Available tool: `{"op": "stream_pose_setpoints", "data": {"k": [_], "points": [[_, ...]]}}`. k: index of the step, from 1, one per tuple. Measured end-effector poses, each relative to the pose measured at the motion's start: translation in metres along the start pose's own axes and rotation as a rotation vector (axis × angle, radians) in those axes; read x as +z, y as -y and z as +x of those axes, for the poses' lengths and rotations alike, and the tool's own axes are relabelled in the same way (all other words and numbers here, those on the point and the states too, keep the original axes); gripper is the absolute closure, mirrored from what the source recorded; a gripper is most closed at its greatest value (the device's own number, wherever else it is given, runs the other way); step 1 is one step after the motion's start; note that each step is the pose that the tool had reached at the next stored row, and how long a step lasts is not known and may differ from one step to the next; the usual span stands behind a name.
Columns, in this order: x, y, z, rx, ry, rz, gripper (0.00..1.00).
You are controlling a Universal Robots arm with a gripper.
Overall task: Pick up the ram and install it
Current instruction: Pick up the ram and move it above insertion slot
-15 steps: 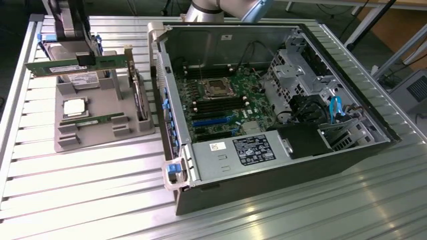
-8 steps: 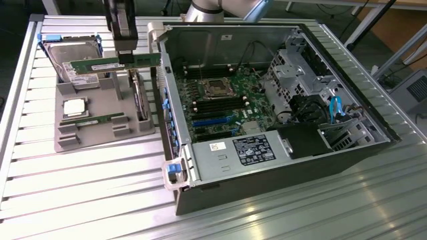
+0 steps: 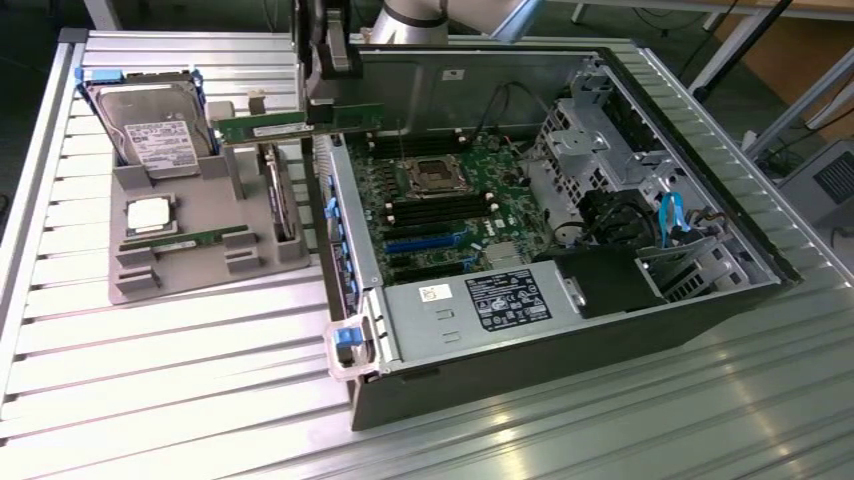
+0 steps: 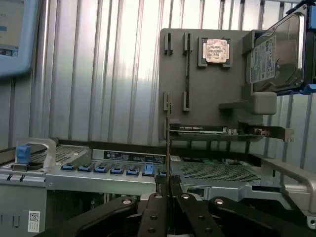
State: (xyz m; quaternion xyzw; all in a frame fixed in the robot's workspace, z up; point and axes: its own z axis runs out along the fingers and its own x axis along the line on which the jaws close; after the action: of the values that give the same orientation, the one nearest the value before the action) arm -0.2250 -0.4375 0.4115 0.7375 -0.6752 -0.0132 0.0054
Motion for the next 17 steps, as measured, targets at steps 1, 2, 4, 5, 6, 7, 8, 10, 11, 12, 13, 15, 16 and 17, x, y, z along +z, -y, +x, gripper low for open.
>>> {"op": "stream_pose_setpoints", "data": {"k": [1, 2, 4, 5, 6, 7, 8, 10, 11, 12, 13, 15, 16, 17], "points": [[-0.0002, 0.0079, 0.001, 0.000, 0.0000, 0.0000, 0.87], [-0.0004, 0.0146, 0.001, 0.000, 0.0000, 0.0000, 0.87], [-0.0007, 0.0266, 0.002, 0.000, 0.0000, 0.0000, 0.87], [-0.0010, 0.0367, 0.003, 0.000, 0.0000, 0.0000, 0.87], [-0.0012, 0.0465, 0.004, 0.000, 0.0000, 0.0000, 0.87], [-0.0015, 0.0550, 0.005, 0.000, 0.0000, 0.0000, 0.87], [-0.0016, 0.0610, 0.005, 0.000, 0.0000, 0.0000, 0.87], [-0.0021, 0.0788, 0.007, 0.000, 0.0000, 0.0000, 0.87], [-0.0023, 0.0871, 0.008, 0.000, 0.0001, 0.0001, 0.87], [-0.0026, 0.0966, 0.009, 0.000, 0.0000, 0.0000, 0.87], [-0.0028, 0.1034, 0.009, 0.000, 0.0000, 0.0000, 0.87], [-0.0032, 0.1218, 0.011, 0.000, 0.0000, 0.0001, 0.87], [-0.0035, 0.1296, 0.011, 0.000, 0.0000, 0.0000, 0.87], [-0.0037, 0.1363, 0.012, 0.000, -0.0001, 0.0000, 0.87]]}}
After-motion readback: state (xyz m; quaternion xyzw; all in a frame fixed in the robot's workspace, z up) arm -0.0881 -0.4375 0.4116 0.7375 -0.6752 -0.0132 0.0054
